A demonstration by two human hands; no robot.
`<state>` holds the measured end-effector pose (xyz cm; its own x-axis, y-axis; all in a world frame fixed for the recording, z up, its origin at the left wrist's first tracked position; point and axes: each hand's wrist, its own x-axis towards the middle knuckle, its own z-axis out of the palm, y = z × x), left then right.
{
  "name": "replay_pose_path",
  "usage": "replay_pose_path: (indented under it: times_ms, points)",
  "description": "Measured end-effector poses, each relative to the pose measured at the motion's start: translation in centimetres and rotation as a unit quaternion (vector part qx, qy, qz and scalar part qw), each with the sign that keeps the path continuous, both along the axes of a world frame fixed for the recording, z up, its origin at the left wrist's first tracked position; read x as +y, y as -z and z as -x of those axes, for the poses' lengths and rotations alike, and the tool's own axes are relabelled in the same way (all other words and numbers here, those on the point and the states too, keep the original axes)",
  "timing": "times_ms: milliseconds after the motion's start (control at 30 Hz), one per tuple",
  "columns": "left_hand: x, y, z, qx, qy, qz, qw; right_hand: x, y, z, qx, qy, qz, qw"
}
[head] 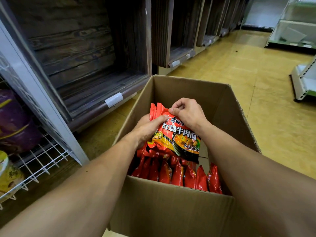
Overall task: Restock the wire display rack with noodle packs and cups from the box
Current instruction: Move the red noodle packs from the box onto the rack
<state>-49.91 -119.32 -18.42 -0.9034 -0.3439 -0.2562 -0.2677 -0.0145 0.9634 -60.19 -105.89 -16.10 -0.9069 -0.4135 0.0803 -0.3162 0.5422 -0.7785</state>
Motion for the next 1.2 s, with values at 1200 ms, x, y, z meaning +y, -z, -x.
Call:
replay_pose_path:
  times_ms: [1200]
  points:
    - [-0.8,0.0,0.8,-0.092,-0.091,-0.151,0.980,2.6,1.7,-0.3,-0.405,0.017,0.202,0.892]
